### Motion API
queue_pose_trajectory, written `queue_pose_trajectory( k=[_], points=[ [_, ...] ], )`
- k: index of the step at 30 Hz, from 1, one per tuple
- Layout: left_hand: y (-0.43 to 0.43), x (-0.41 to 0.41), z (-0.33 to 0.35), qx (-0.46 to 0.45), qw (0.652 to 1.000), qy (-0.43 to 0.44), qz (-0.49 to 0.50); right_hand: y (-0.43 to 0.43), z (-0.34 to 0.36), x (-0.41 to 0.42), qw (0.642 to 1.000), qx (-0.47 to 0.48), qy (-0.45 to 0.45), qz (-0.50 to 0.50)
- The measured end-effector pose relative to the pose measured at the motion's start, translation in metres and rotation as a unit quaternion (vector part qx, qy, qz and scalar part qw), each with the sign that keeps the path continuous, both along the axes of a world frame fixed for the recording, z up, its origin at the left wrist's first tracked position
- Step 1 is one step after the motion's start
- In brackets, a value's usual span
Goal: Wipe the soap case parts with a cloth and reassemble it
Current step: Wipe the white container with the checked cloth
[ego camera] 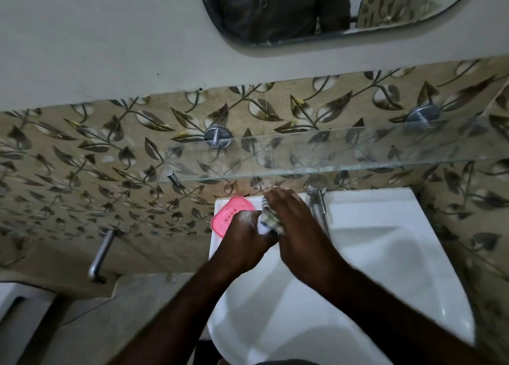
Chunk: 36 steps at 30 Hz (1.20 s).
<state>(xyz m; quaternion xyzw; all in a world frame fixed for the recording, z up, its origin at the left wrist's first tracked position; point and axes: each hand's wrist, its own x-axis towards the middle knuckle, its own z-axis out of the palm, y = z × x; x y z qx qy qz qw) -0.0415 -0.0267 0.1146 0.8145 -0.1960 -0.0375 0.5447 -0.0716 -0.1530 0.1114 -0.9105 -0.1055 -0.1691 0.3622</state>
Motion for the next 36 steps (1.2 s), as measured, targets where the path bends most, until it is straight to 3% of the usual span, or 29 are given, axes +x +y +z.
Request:
queue_pose_trajectory(
  k=[4,8,12,15,20,25,28,32,36],
  points=[
    [0.005,-0.003,-0.003,-0.028,1.000,0.004,0.000,-0.010,-0.009,0.001,0.998,-0.040,-0.010,0.055],
    [-0.003,-0.008,-0.001,0.025,0.998,0.026,0.048,-0.024,-0.017,0.010,0.996,0.031,0.074,-0.046],
    [0.004,-0.002,0.002,0.004,0.999,-0.036,0.005,0.007,-0.006,-0.011,1.000,-0.026,0.006,-0.003],
    [0.006,-0.004,0.003,-0.008,1.000,-0.022,0.009,0.000,-0.006,-0.008,0.998,-0.043,-0.007,0.051],
    [0.004,-0.008,0.004,0.009,0.999,0.004,0.047,-0.018,-0.006,0.011,0.995,0.031,0.086,-0.030],
    [0.009,-0.002,0.011,-0.030,0.999,-0.036,-0.017,0.012,0.015,-0.011,0.995,-0.076,-0.046,0.056],
    [0.009,-0.006,0.011,0.002,1.000,-0.025,-0.014,-0.004,0.002,0.002,0.997,-0.040,-0.020,0.068],
    [0.008,-0.011,0.004,0.044,0.999,0.013,-0.004,-0.017,-0.008,0.009,0.997,0.034,0.070,0.005],
    [0.010,-0.007,0.013,0.000,0.998,-0.060,-0.038,0.009,0.008,-0.014,0.998,-0.032,-0.045,0.042]
  ],
)
